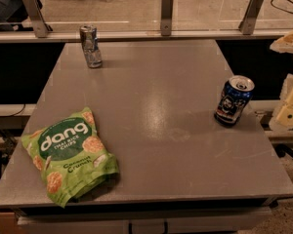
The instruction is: Knock pepsi can over
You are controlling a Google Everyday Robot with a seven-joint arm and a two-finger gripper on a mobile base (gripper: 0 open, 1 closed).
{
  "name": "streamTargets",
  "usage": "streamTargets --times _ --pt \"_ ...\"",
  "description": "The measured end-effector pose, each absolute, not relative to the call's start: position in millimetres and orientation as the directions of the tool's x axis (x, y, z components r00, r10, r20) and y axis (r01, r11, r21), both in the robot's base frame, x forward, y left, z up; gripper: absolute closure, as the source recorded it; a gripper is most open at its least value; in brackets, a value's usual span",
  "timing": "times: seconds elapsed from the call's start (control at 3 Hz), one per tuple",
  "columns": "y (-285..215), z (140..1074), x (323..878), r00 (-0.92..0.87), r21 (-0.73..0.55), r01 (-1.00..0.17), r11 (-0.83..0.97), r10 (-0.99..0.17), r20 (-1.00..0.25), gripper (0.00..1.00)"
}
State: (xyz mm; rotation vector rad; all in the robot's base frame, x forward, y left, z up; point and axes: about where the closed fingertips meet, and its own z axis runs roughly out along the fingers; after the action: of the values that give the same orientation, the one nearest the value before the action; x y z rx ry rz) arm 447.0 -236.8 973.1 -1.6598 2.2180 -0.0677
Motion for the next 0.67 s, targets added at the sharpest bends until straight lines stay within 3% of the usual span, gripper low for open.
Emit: streamTargets --times 0.67 --pt "-291.2 934.5 484.0 -0.244 -0.221 -0.888 0.403 -0.82 -0.517 0.0"
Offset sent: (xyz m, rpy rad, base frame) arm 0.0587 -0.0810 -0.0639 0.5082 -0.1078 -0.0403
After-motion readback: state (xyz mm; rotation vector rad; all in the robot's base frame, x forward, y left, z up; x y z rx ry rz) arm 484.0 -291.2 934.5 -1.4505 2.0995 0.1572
